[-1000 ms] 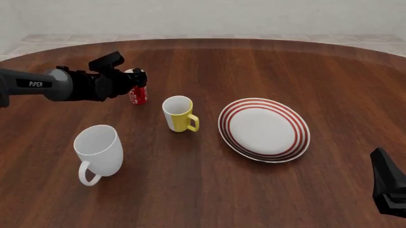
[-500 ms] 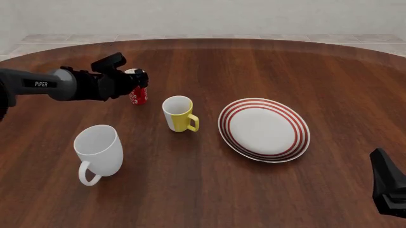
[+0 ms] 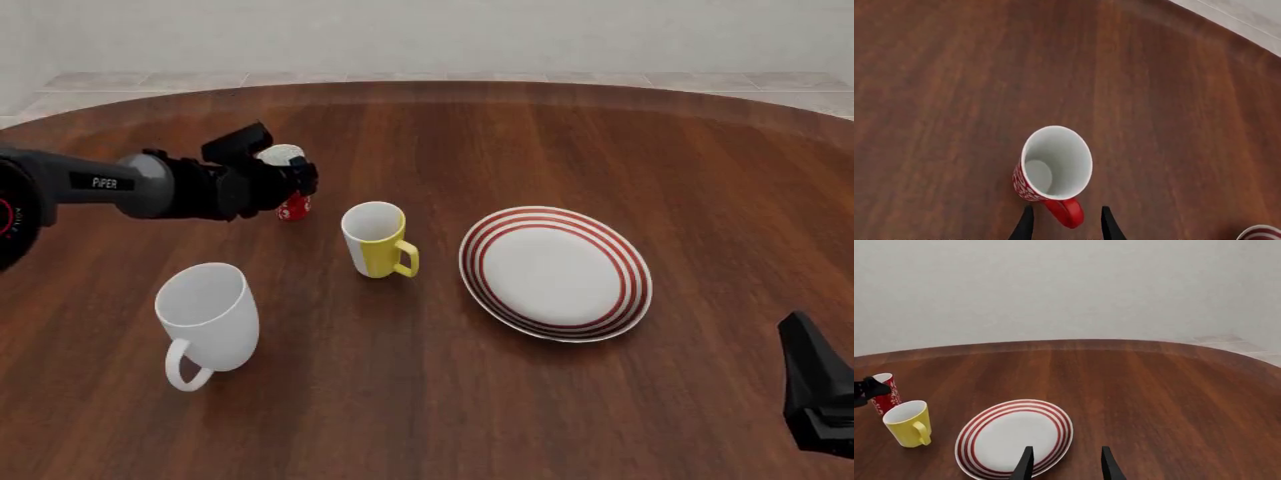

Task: Pick up the red mug and put it on the plate

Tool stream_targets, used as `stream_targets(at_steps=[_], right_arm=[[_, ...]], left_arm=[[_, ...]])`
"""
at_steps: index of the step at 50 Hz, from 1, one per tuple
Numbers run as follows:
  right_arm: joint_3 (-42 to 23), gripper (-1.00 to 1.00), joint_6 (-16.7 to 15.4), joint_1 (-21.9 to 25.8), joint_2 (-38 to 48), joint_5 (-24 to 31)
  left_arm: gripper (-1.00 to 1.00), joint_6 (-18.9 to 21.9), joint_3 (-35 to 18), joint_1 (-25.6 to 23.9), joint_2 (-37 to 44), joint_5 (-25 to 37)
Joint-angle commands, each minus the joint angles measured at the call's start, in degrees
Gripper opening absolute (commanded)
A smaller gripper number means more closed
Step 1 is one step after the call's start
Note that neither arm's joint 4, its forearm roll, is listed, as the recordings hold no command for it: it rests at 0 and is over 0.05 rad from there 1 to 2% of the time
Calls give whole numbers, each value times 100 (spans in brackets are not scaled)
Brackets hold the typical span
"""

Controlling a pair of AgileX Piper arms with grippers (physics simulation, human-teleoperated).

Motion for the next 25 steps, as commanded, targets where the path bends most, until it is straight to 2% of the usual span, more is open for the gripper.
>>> stream_targets(at_steps=[1,18,19,21,25], right_arm=[[2,100,9,-15,-2,-4],[0,100,37,-15,16,-6],[0,100,39,-19,19,-9],[-1,100,33,-13,29,-20],[-1,100,36,-21,26,-22]], left_arm=[[100,-35,5,6,63,-14],[100,13,81,75,99,-90],[-100,13,114,84,82,-91],[-100,53,297,153,-98,-231],[-100,-1,308,90,-144,-247]])
